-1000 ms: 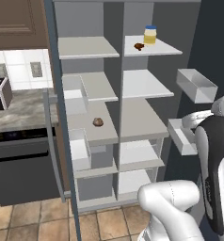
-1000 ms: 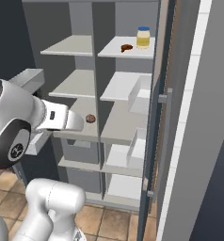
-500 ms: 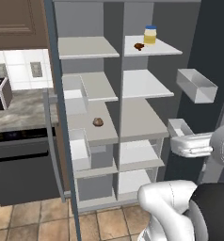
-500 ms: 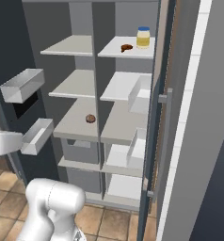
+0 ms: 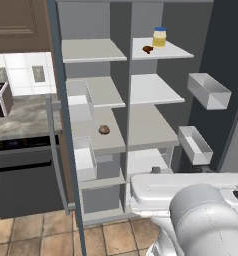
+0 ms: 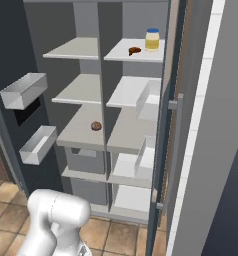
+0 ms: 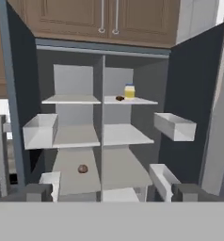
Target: Pick up the frozen chicken drumstick from the freezer, place it on any shelf in the fridge, and close the fridge and freezer doors when done.
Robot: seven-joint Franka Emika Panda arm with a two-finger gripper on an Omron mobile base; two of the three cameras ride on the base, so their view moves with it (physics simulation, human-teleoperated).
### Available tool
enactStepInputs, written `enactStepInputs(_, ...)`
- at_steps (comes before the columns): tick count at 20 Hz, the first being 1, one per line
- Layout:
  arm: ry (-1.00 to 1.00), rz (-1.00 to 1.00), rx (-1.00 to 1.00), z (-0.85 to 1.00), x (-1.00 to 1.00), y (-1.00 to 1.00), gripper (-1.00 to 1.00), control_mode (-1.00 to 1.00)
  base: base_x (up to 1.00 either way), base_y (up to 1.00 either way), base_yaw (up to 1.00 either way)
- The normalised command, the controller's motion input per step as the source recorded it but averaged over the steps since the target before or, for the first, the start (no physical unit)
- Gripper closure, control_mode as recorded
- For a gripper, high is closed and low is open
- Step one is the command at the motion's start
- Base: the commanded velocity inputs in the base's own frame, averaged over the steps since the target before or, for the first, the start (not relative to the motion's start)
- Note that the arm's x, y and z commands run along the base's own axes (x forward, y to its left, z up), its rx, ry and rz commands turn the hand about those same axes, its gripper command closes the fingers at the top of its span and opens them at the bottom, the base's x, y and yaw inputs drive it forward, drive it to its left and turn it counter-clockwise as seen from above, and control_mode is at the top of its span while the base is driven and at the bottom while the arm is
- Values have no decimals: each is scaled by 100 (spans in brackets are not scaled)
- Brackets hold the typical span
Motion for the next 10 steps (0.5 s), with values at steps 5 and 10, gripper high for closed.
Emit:
enactStepInputs(5, -13, -21, 0, -8, 7, 100, -100, -100, 0, 0, 0)
enactStepInputs(10, -4, -26, 0, -16, 45, 94, -100, -100, 0, 0, 0)
